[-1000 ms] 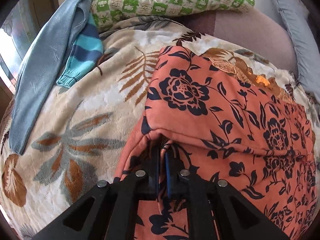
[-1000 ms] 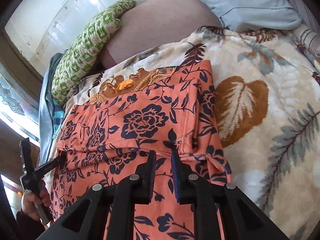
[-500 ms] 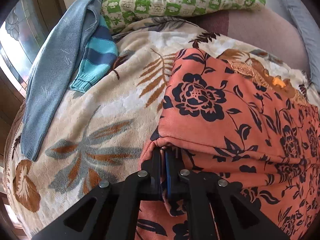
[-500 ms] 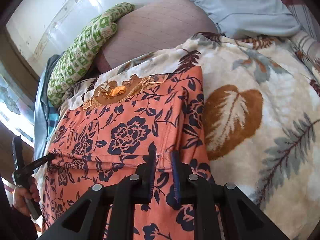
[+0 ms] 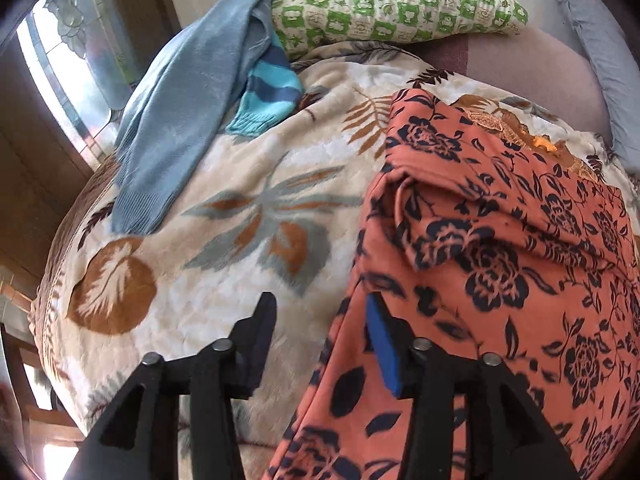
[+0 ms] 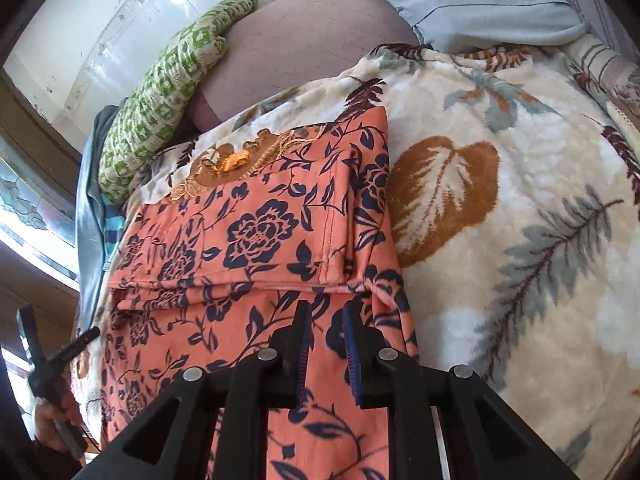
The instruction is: Fold small clothes
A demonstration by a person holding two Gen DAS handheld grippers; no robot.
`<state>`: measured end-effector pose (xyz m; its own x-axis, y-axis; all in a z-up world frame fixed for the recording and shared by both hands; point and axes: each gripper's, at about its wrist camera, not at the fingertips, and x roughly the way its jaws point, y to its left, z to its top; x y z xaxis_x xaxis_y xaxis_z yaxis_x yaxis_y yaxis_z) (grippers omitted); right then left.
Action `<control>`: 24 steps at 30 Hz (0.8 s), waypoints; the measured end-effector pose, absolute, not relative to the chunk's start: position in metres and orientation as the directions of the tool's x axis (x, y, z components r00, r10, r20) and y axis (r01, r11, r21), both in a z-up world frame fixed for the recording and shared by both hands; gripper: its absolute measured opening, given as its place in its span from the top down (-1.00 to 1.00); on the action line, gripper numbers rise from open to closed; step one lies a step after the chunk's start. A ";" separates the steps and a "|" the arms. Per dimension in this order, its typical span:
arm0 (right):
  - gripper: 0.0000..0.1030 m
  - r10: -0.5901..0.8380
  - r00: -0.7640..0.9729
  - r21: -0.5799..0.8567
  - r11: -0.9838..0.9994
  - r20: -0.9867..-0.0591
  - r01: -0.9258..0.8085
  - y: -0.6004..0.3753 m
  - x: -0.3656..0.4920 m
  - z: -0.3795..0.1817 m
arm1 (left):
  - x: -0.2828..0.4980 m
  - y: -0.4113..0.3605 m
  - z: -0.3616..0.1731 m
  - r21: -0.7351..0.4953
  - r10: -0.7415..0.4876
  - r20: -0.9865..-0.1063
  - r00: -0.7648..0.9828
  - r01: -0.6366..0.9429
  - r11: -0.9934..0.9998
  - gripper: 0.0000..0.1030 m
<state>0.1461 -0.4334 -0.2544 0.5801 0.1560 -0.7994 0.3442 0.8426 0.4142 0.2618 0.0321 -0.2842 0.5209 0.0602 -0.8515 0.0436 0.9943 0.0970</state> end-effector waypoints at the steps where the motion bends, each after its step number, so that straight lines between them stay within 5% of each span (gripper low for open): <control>1: 0.53 0.161 0.592 0.429 0.835 -0.790 0.345 -0.434 0.132 -0.250 | 0.252 0.041 -0.286 0.103 0.071 -0.853 0.517 0.033 0.994 -0.15; 2: 0.29 0.165 0.602 0.443 0.826 -0.781 0.347 -0.435 0.118 -0.247 | 0.243 0.049 -0.288 0.113 0.084 -0.855 0.512 0.026 0.993 -0.21; 3: -0.18 0.169 0.614 0.459 0.816 -0.771 0.352 -0.435 0.102 -0.244 | 0.233 0.056 -0.290 0.124 0.096 -0.856 0.509 0.023 0.992 -0.25; 5: -0.44 0.181 0.637 0.493 0.795 -0.749 0.354 -0.437 0.074 -0.240 | 0.216 0.073 -0.294 0.137 0.113 -0.859 0.500 0.012 0.990 -0.25; 15: -0.41 0.224 0.555 0.478 0.798 -0.801 0.368 -0.426 -0.004 -0.263 | 0.172 0.100 -0.305 -0.120 -0.132 -0.902 0.410 0.055 0.991 -0.25; 16: -0.41 0.223 0.556 0.479 0.795 -0.801 0.371 -0.428 -0.008 -0.265 | 0.172 0.097 -0.306 -0.119 -0.134 -0.907 0.400 0.062 0.991 -0.21; 18: -0.37 0.238 0.551 0.493 0.784 -0.800 0.377 -0.430 -0.013 -0.267 | 0.169 0.091 -0.309 -0.117 -0.143 -0.915 0.378 0.092 0.989 0.17; 24: -0.36 0.253 0.548 0.504 0.777 -0.798 0.376 -0.426 -0.027 -0.266 | 0.166 0.089 -0.314 -0.126 -0.158 -0.919 0.361 0.110 0.986 0.35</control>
<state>-0.0273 -0.4264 -0.2663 0.5476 0.2526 -0.7977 0.3760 0.7774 0.5042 0.1663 0.0891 -0.3144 0.3610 -0.1582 -0.9190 0.1104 0.9858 -0.1263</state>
